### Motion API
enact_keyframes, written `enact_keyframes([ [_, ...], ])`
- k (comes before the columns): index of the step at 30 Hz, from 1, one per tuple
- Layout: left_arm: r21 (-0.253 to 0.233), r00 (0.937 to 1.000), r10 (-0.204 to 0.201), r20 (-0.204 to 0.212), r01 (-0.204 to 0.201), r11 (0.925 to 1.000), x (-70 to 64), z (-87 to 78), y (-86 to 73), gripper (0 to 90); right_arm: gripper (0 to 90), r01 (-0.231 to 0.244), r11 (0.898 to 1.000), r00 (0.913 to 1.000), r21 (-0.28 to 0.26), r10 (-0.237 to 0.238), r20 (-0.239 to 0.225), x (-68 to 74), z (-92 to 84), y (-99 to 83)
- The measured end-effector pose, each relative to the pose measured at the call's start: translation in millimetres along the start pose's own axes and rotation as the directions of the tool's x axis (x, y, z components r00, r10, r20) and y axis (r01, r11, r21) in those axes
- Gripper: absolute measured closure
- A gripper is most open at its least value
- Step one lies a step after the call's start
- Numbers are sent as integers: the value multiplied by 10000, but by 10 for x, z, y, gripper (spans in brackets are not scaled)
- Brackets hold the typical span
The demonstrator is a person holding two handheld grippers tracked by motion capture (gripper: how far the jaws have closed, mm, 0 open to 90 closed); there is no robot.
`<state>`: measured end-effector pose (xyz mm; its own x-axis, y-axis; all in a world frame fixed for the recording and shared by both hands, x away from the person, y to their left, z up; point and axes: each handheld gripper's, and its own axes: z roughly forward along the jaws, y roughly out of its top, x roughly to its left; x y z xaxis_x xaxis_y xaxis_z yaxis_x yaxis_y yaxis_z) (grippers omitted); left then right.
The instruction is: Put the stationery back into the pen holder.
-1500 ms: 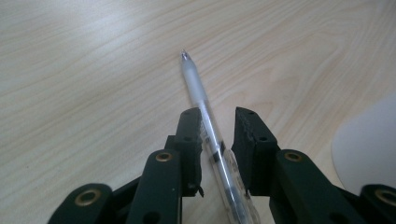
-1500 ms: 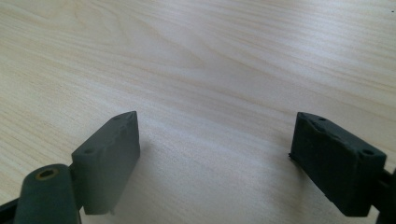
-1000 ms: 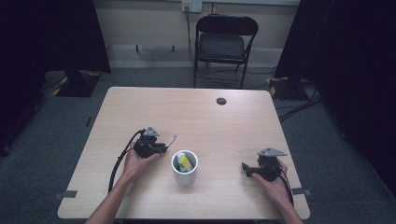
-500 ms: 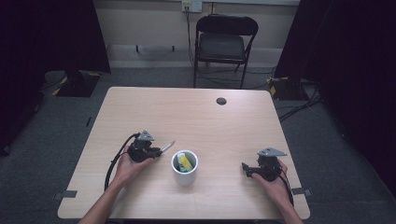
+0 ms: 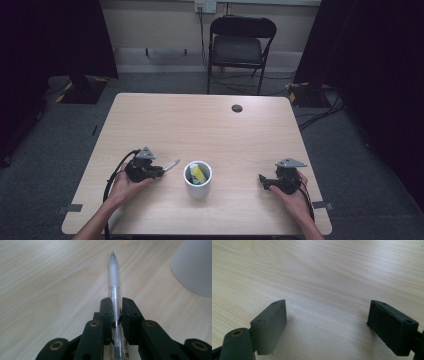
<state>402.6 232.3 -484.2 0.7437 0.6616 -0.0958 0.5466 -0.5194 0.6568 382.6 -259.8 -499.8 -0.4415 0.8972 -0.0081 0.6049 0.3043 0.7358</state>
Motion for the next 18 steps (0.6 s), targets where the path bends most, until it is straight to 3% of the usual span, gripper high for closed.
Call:
enact_keyframes([
  [6,174,9998,-87,162,84,9998,-1,-84,-71,772,149,31,10000,10000,-16,-31,6,0,6,3],
  [7,106,9999,-92,136,91,9999,-10,-78,-59,708,149,41,10000,10000,-19,-41,2,3,12,8],
  [11,-234,9998,-172,75,174,9996,-26,-52,27,620,149,38,10000,10000,-13,-38,-11,11,18,15],
  [16,-546,9997,-241,-68,237,9982,17,-24,189,629,149,46,10000,10000,-14,-46,-11,12,19,16],
  [18,-415,9998,-198,-46,196,9989,32,17,241,660,149,48,10000,10000,-17,-48,-14,12,19,16],
])
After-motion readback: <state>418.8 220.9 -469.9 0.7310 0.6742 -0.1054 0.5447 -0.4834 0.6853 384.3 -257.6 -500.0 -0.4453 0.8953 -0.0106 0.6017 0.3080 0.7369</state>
